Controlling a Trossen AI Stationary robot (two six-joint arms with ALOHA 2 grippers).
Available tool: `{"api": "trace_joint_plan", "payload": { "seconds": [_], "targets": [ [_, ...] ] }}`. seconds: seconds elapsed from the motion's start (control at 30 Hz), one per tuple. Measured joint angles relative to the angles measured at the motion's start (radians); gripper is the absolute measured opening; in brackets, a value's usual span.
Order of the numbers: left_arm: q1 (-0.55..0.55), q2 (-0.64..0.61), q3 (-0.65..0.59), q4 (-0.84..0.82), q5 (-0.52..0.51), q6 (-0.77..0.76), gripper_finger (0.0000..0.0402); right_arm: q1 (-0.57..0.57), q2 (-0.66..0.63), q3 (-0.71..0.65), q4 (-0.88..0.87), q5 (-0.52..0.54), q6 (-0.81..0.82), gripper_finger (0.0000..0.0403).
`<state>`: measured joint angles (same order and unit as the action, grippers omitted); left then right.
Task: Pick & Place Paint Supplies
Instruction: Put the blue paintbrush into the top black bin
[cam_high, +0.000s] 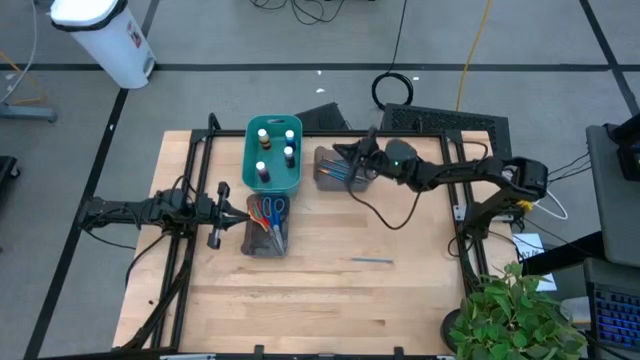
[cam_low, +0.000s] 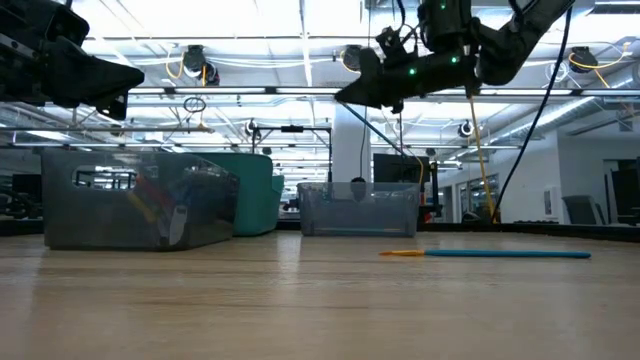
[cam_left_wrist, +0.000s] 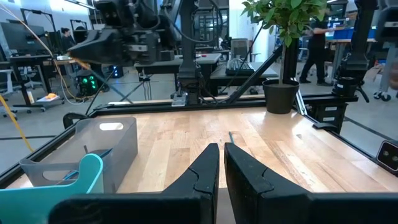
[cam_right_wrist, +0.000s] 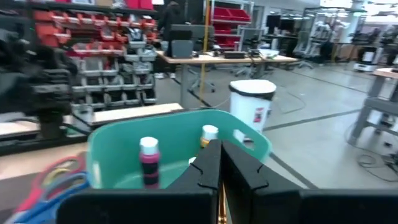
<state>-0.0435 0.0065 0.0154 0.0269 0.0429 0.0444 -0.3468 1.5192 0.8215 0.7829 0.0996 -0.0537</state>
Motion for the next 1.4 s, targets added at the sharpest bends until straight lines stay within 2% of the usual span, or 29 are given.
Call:
{"api": "trace_joint_plan", "payload": {
  "seconds": [0.2,0.8,1.17,1.4],
  "targets": [
    [0.0,0.0,0.0,0.0,0.0,0.0,0.0033,-0.05,0.022,0.0,0.006,0.0,0.018,0.0],
    [0.0,0.0,0.0,0.0,0.0,0.0,0.0033,-0.088,0.242,0.001,0.13,-0.026,-0.019,0.0],
    [0.0,0.0,0.0,0.0,0.0,0.0,0.0033,-0.091,0.262,0.001,0.098,-0.024,-0.009,0.0],
    [0.0,0.0,0.0,0.0,0.0,0.0,0.0033,-0.091,0.262,0.001,0.058,-0.021,0.072,0.0]
  ]
}}
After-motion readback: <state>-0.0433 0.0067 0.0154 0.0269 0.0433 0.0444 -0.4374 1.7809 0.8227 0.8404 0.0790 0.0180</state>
